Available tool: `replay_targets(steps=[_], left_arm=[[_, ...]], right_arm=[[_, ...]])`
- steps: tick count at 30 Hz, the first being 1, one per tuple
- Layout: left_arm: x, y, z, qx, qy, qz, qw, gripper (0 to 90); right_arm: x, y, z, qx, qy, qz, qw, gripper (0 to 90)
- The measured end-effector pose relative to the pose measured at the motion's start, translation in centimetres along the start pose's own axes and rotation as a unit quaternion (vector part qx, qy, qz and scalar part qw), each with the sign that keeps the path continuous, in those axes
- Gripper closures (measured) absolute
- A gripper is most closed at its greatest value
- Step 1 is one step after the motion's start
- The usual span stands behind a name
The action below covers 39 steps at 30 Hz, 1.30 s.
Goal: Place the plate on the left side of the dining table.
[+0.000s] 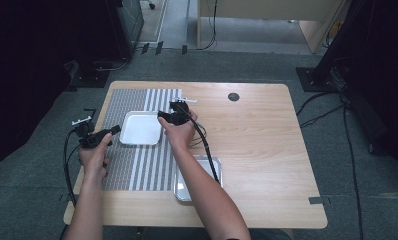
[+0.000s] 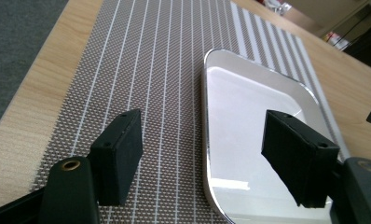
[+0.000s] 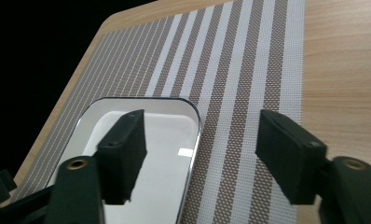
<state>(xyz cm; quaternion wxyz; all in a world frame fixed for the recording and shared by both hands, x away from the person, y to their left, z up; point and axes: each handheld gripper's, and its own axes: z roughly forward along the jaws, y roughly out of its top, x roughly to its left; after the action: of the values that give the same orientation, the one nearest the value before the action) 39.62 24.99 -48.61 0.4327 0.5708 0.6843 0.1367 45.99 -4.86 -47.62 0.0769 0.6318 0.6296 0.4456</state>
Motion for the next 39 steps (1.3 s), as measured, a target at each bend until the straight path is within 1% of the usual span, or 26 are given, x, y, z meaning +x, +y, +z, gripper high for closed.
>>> replay_targets(steps=[1,2,3,4,5,7,10,12,14,15,18,21,22,24,26,27,31,34,35,36,39], left_arm=[[0.0,0.0,-0.1,-0.001,0.013,-0.006,0.9999,21.2],[0.0,0.0,-0.4,-0.008,0.024,-0.014,0.9996,22.4],[0.1,0.0,-0.5,-0.01,0.021,-0.015,0.9996,24.2],[0.1,-0.1,-0.6,-0.01,0.013,-0.011,0.9998,21.9],[0.1,-0.1,-0.7,-0.009,0.01,-0.01,0.9999,20.2],[0.0,-0.3,-0.9,-0.006,0.006,-0.008,0.9999,20.3],[-0.4,-0.6,-1.5,-0.014,0.001,-0.006,0.9999,19.9],[-0.6,-0.9,-1.9,-0.017,-0.002,0.001,0.9998,18.9],[-0.7,-1.1,-2.3,-0.014,-0.007,0.005,0.9999,18.8],[-0.8,-1.3,-2.5,-0.014,-0.011,0.006,0.9998,18.8],[-0.9,-1.8,-3.0,-0.013,-0.016,0.016,0.9997,18.7],[-0.8,-2.3,-3.5,-0.011,-0.016,0.021,0.9996,18.6],[-0.8,-2.4,-3.6,-0.009,-0.015,0.024,0.9996,18.5],[-0.7,-2.7,-3.8,-0.003,-0.014,0.022,0.9997,18.5],[-0.7,-3.1,-4.0,0.001,-0.013,0.021,0.9997,18.5],[-0.7,-3.2,-4.0,0.002,-0.012,0.02,0.9997,18.5],[-0.9,-3.9,-4.3,0.01,-0.012,0.029,0.9995,18.4],[-1.2,-4.5,-4.9,0.006,-0.015,0.033,0.9993,18.1],[-1.3,-4.7,-5.0,0.004,-0.014,0.031,0.9994,18.1],[-1.4,-4.8,-5.2,0.003,-0.013,0.034,0.9993,18.1],[-1.7,-5.3,-5.5,0.005,-0.005,0.039,0.9992,18.1]], right_arm=[[0.0,0.1,-0.5,-0.003,0.001,-0.007,1.0,31.1],[0.0,0.1,-0.8,-0.003,0.0,-0.016,0.9999,31.1],[0.1,0.0,-1.2,0.001,-0.004,-0.033,0.9995,29.9],[0.1,0.0,-1.5,0.002,-0.004,-0.04,0.9992,29.9],[0.1,0.0,-1.9,-0.001,0.0,-0.048,0.9988,29.6],[0.1,-0.2,-2.5,-0.002,0.006,-0.056,0.9984,29.3],[-0.2,-0.3,-3.1,-0.005,0.006,-0.066,0.9978,29.3],[-0.4,-0.4,-3.5,-0.003,0.002,-0.068,0.9977,29.4],[-0.6,-0.6,-3.8,0.0,0.003,-0.071,0.9975,29.4],[-0.8,-0.6,-4.0,0.0,0.004,-0.074,0.9973,29.3],[-1.0,-0.9,-4.8,0.001,0.004,-0.085,0.9963,28.7],[-1.4,-1.1,-5.6,-0.001,0.006,-0.092,0.9957,26.2],[-1.6,-1.1,-5.8,-0.003,0.002,-0.097,0.9953,25.2],[-2.0,-1.2,-6.2,-0.006,-0.004,-0.102,0.9948,25.0],[-2.4,-1.3,-6.6,-0.008,0.004,-0.092,0.9957,24.6],[-2.6,-1.3,-6.8,-0.009,0.005,-0.092,0.9957,24.6],[-2.9,-1.5,-7.7,-0.011,0.007,-0.092,0.9957,24.3],[-3.0,-1.5,-8.4,-0.012,0.008,-0.098,0.9951,23.7],[-3.1,-1.5,-8.7,-0.014,0.008,-0.103,0.9945,23.6],[-3.1,-1.5,-8.9,-0.016,0.006,-0.105,0.9943,23.6],[-3.5,-1.5,-9.6,-0.021,0.005,-0.105,0.9942,23.6]])
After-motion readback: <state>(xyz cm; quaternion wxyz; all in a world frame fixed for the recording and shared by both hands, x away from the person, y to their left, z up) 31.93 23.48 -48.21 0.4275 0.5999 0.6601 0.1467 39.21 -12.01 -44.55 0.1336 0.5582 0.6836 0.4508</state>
